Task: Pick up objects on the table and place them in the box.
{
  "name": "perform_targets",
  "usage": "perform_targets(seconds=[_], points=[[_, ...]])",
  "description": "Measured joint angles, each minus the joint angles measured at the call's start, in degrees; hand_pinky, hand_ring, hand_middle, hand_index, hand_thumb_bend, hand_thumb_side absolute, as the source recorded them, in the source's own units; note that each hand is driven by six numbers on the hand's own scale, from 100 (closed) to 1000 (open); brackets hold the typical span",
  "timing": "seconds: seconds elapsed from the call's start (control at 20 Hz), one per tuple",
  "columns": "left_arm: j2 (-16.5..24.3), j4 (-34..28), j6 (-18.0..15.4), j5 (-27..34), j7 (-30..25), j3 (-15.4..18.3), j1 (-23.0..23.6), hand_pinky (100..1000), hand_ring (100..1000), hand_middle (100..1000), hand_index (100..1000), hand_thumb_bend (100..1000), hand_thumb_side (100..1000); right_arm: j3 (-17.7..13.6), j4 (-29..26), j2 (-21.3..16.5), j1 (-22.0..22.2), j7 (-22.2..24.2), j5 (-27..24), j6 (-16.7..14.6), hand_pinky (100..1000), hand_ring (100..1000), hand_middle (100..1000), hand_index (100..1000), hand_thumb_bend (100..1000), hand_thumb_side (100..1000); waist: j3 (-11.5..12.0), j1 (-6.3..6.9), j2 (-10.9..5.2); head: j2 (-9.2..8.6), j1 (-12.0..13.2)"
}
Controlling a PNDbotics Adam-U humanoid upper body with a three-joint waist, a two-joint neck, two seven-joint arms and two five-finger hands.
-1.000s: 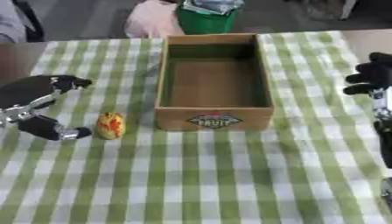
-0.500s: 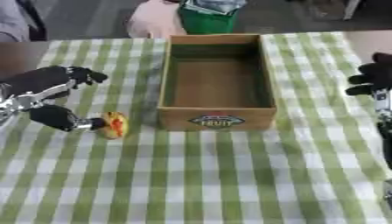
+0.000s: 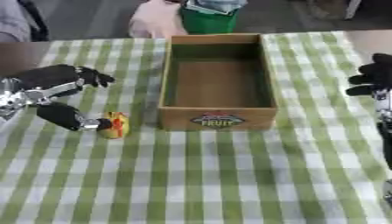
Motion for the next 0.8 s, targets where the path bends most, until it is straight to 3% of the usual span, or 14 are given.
perform_targets(seconds=[0.4, 0.65, 0.8], points=[[-1.52, 3.73, -1.4, -2.02, -6.26, -0.76, -0.54, 647, 799, 728, 955, 488, 623, 0.04, 0.0, 0.02, 0.02, 0.07, 0.04, 0.07, 563, 627, 618, 767, 100, 540, -0.72, 0.5, 0.01, 0.18, 0.0], [-2.76, 5.95, -2.14, -2.99, -6.95, -0.76, -0.84, 647, 799, 728, 955, 488, 623, 0.04, 0.0, 0.04, 0.02, 0.09, 0.08, 0.09, 563, 627, 618, 767, 100, 540, -0.83, 0.5, 0.04, 0.18, 0.0], [-3.06, 6.95, -2.17, -3.64, -6.68, -0.76, -0.87, 635, 796, 718, 948, 432, 658, 0.05, 0.0, 0.05, 0.02, 0.12, 0.1, 0.12, 563, 627, 618, 767, 100, 540, -0.95, 0.58, 0.15, 0.18, 0.0]])
